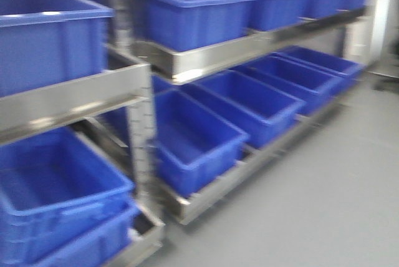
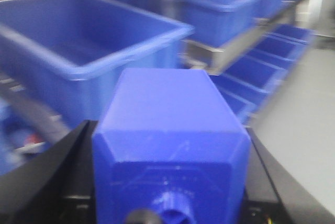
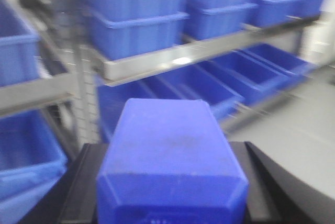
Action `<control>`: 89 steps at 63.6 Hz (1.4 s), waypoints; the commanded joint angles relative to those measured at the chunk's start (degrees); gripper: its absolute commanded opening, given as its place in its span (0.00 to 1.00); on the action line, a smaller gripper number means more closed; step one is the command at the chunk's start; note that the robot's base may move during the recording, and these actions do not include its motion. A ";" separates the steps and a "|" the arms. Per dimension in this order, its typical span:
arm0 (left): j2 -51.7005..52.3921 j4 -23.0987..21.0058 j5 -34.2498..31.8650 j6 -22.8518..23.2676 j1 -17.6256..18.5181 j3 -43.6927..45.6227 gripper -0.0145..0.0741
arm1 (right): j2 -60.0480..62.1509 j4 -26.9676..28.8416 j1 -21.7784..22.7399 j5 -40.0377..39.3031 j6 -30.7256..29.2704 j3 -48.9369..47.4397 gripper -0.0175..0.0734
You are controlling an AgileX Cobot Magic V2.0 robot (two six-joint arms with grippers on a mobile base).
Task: Pick and sort blue part to right shelf
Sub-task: 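Drive the base up to the shelf of blue bins, then move the left gripper with its part over a blue bin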
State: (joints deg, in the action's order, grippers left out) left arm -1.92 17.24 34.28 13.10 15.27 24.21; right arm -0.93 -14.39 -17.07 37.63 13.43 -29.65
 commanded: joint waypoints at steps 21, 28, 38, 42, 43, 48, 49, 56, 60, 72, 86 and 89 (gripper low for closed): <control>-1.15 0.59 -5.16 0.65 0.39 1.61 0.52 | -1.13 -1.05 0.13 -5.39 -0.08 -1.36 0.47; -1.15 0.59 -5.16 0.65 0.39 1.61 0.52 | -1.13 -1.05 0.13 -5.39 -0.08 -1.36 0.47; -1.15 0.59 -5.16 0.65 0.39 1.61 0.52 | -1.13 -1.05 0.13 -5.39 -0.08 -1.36 0.47; -1.15 0.59 -5.16 0.65 0.39 1.61 0.52 | -1.13 -1.05 0.13 -5.39 -0.08 -1.36 0.47; -1.15 0.59 -5.16 0.65 0.39 1.61 0.52 | -1.13 -1.05 0.13 -5.39 -0.08 -1.36 0.47; -1.15 0.59 -5.16 0.65 0.39 1.61 0.52 | -1.13 -1.05 0.08 -5.39 -0.08 -1.36 0.47; -1.15 0.59 -5.16 0.65 0.39 1.61 0.52 | -1.13 -1.05 0.02 -5.39 -0.08 -1.36 0.47; -1.15 0.59 -5.16 0.65 0.39 1.61 0.52 | -1.13 -1.05 0.02 -5.39 -0.08 -1.36 0.47; -1.15 0.59 -5.16 0.65 0.39 1.61 0.52 | -1.13 -1.05 0.02 -5.39 -0.08 -1.36 0.47; -1.15 0.59 -5.16 0.65 0.39 1.61 0.52 | -1.13 -1.05 0.02 -5.39 -0.08 -1.36 0.47; -1.15 0.59 -5.16 0.65 0.39 1.61 0.52 | -1.13 -1.05 0.02 -5.39 -0.08 -1.36 0.47; -1.15 0.59 -5.16 0.65 0.39 1.61 0.52 | -1.13 -1.05 0.02 -5.39 -0.08 -1.36 0.47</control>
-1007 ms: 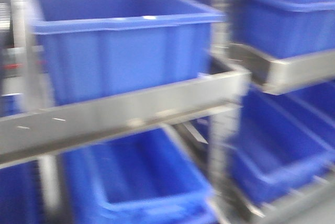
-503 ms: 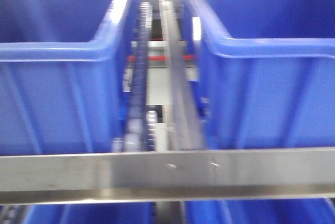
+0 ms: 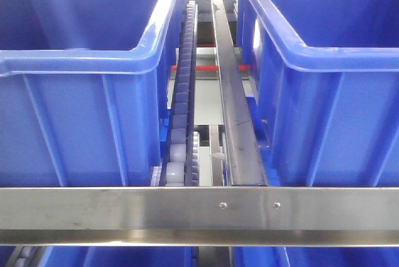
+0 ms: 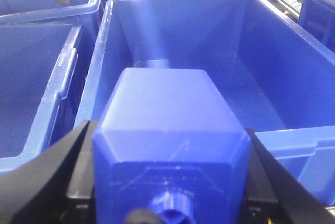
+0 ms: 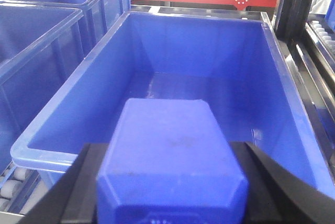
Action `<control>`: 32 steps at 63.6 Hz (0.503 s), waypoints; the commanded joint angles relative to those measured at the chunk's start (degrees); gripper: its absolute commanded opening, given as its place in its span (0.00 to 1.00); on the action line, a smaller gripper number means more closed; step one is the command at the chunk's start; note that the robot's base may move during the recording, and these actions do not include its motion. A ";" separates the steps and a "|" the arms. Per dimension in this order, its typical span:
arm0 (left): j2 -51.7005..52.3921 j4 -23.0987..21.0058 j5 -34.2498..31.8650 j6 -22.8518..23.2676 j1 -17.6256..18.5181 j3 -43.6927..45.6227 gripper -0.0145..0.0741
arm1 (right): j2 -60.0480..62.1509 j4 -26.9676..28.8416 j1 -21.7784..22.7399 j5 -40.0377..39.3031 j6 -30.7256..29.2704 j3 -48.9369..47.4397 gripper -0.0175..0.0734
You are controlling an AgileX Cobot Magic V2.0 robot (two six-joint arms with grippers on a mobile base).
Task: Pick and sort blue part to right shelf
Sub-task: 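Move the left gripper with its part over a blue bin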
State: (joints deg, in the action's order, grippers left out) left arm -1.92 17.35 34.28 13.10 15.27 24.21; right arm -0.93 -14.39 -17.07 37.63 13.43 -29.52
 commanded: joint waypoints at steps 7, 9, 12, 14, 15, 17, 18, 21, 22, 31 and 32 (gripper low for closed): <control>-1.15 0.49 -5.16 0.65 0.39 1.61 0.52 | -1.13 -1.05 0.02 -5.39 -0.08 -1.49 0.47; -1.15 0.49 -5.16 0.65 0.39 1.61 0.52 | -1.13 -1.05 0.02 -5.39 -0.08 -1.49 0.47; -1.15 0.49 -5.16 0.65 0.39 1.61 0.52 | -1.13 -1.05 0.02 -5.39 -0.08 -1.49 0.47; -1.15 0.49 -5.16 0.65 0.39 1.61 0.52 | -1.13 -1.05 0.02 -5.39 -0.08 -1.49 0.47; -1.15 0.49 -5.16 0.65 0.39 1.61 0.52 | -1.13 -1.05 0.02 -5.39 -0.08 -1.49 0.47; -1.15 0.49 -5.16 0.65 0.39 1.61 0.52 | -1.13 -1.05 0.02 -5.39 -0.08 -1.49 0.47; -1.15 0.49 -5.16 0.65 0.39 1.61 0.52 | -1.13 -1.05 0.02 -5.39 -0.08 -1.49 0.47; -1.15 0.49 -5.16 0.65 0.39 1.61 0.52 | -1.13 -1.05 0.02 -5.39 -0.08 -1.49 0.47; -1.15 0.49 -5.16 0.65 0.39 1.61 0.52 | -1.13 -1.05 0.02 -5.39 -0.08 -1.49 0.47; -1.15 0.49 -5.16 0.65 0.39 1.61 0.52 | -1.13 -1.05 0.02 -5.39 -0.08 -1.49 0.47; -1.15 0.49 -5.16 0.65 0.39 1.61 0.52 | -1.13 -1.05 0.02 -5.39 -0.08 -1.49 0.47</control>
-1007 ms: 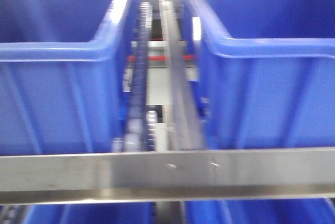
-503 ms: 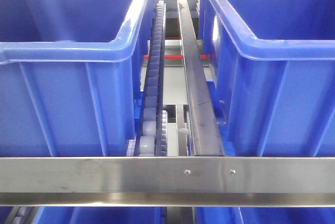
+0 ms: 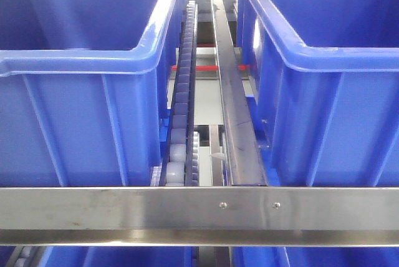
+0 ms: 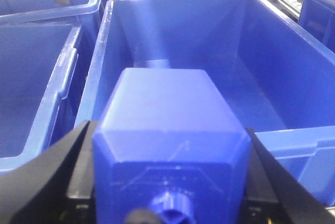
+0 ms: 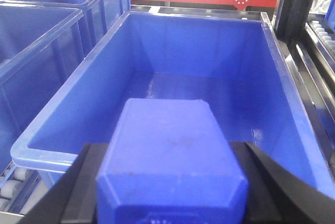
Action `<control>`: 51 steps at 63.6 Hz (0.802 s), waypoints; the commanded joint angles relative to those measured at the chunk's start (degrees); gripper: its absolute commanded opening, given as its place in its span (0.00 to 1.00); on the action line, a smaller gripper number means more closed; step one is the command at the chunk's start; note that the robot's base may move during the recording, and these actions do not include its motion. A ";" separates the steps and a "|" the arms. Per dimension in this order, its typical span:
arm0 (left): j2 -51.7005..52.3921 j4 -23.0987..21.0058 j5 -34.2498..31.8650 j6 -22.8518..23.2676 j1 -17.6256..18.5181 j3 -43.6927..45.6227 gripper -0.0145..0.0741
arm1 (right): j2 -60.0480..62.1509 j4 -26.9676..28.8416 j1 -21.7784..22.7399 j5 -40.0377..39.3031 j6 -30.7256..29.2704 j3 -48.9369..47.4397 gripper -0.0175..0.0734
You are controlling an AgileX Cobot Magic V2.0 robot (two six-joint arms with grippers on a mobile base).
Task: Pick and sort blue part to right shelf
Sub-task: 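Move the left gripper with its part over a blue bin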
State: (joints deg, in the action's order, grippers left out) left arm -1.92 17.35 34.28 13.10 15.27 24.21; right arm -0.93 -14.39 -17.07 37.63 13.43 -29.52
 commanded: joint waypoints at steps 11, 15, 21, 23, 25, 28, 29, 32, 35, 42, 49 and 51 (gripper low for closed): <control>-1.73 0.03 -6.00 0.41 0.39 1.91 0.52 | -1.13 -1.05 0.02 -5.39 -0.08 -1.49 0.47; -4.04 -0.20 -4.04 0.41 0.39 3.88 0.52 | -1.13 -1.05 0.02 -5.39 -0.08 -1.49 0.47; -10.57 -0.20 -2.58 0.41 0.39 9.09 0.52 | -1.13 -1.05 0.03 -5.44 -0.08 -1.49 0.47; -13.57 -0.20 -2.58 0.41 0.39 11.27 0.52 | -1.13 -1.05 0.03 -5.44 -0.08 -1.49 0.47; -16.73 -0.24 -2.58 0.41 0.39 13.70 0.52 | -1.13 -1.05 0.03 -5.44 -0.08 -1.49 0.47; -22.00 -0.59 -2.32 0.41 0.39 17.23 0.52 | -1.13 -1.05 0.03 -5.50 -0.08 -1.49 0.47; -23.34 -0.69 -2.19 0.41 0.39 18.25 0.52 | -1.13 -1.05 0.03 -5.50 -0.08 -1.49 0.47; -27.95 -1.23 -1.69 0.41 0.39 21.69 0.52 | -1.13 -1.05 0.03 -5.79 -0.08 -1.49 0.47; -32.44 -2.21 -1.28 0.41 0.39 24.87 0.52 | -1.13 -1.05 0.03 -5.92 -0.08 -1.49 0.47; -42.40 -5.05 -0.35 0.41 0.39 31.20 0.52 | -1.13 -1.05 0.03 -5.86 -0.08 -1.49 0.47; -52.17 -5.17 0.72 0.41 0.39 35.52 0.52 | -1.13 -1.05 0.03 -5.86 -0.08 -1.49 0.47; -54.96 -5.17 0.62 0.41 0.39 36.54 0.52 | -1.13 -1.05 0.03 -5.86 -0.08 -1.49 0.47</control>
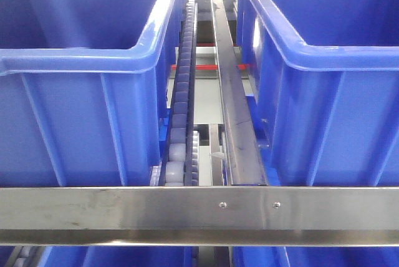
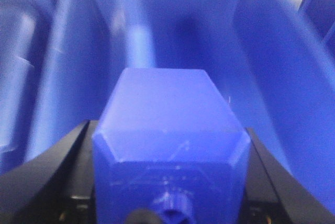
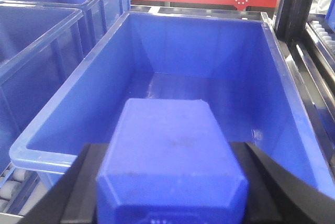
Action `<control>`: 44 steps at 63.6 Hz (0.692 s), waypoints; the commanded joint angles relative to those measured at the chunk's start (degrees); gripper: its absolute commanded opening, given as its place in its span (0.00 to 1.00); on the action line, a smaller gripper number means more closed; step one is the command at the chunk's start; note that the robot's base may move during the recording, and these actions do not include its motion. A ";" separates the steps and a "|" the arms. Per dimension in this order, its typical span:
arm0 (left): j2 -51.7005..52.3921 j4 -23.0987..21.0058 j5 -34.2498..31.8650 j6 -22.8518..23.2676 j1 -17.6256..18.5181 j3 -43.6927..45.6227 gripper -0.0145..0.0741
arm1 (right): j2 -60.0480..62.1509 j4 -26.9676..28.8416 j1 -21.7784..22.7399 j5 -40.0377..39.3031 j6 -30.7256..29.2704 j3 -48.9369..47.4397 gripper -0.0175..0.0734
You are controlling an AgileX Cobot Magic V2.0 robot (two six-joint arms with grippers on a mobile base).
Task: Pick and sort blue part to right shelf
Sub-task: 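Move the left gripper with its part over a blue bin, then lower the left gripper into the bin and open to release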
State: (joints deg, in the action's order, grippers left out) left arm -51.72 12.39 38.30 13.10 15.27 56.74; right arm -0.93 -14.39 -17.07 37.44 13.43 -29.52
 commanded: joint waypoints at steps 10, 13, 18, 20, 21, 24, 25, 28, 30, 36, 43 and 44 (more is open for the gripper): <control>-17.88 -0.11 -3.90 0.41 0.39 8.21 0.52 | -1.13 -1.05 0.03 -5.67 -0.08 -1.49 0.47; -21.09 -0.11 -4.58 0.41 0.39 9.14 0.52 | -1.13 -1.05 0.03 -5.67 -0.08 -1.49 0.47; -27.57 -0.11 -5.02 0.41 0.39 11.12 0.52 | -1.13 -1.05 0.03 -5.67 -0.08 -1.49 0.47; -29.71 -0.24 -5.02 0.41 0.39 11.88 0.52 | -1.13 -1.05 0.03 -5.67 -0.08 -1.49 0.47; -30.75 -0.40 -5.02 0.41 0.39 12.26 0.52 | -1.13 -1.05 0.03 -5.67 -0.08 -1.49 0.47; -34.32 -1.02 -5.12 0.41 0.29 13.63 0.52 | -1.13 -1.05 0.03 -5.53 -0.08 -1.49 0.47; -35.28 -1.38 -5.12 0.41 0.29 14.24 0.52 | -1.13 -1.05 0.03 -5.37 -0.08 -1.49 0.47; -38.55 -1.92 -5.12 0.41 0.14 15.45 0.52 | -1.13 -1.05 0.03 -5.12 -0.08 -1.49 0.47; -40.67 -2.77 -5.12 0.41 -0.10 16.48 0.52 | -1.13 -1.05 0.03 -4.98 -0.08 -1.49 0.47; -45.31 -5.60 -5.12 0.41 -1.32 19.01 0.52 | -1.13 -1.05 0.03 -4.38 -0.08 -1.49 0.47; -49.30 -7.77 -4.92 0.41 -2.59 21.09 0.52 | -1.13 -1.05 0.03 -4.25 -0.08 -1.49 0.47; -50.11 -7.77 -4.46 0.41 -2.58 21.45 0.52 | -1.13 -1.05 0.03 -4.25 -0.08 -1.49 0.47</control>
State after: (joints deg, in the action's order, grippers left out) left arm -102.45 5.81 36.12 13.10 13.35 75.03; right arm -0.93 -14.39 -17.07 38.01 13.43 -29.52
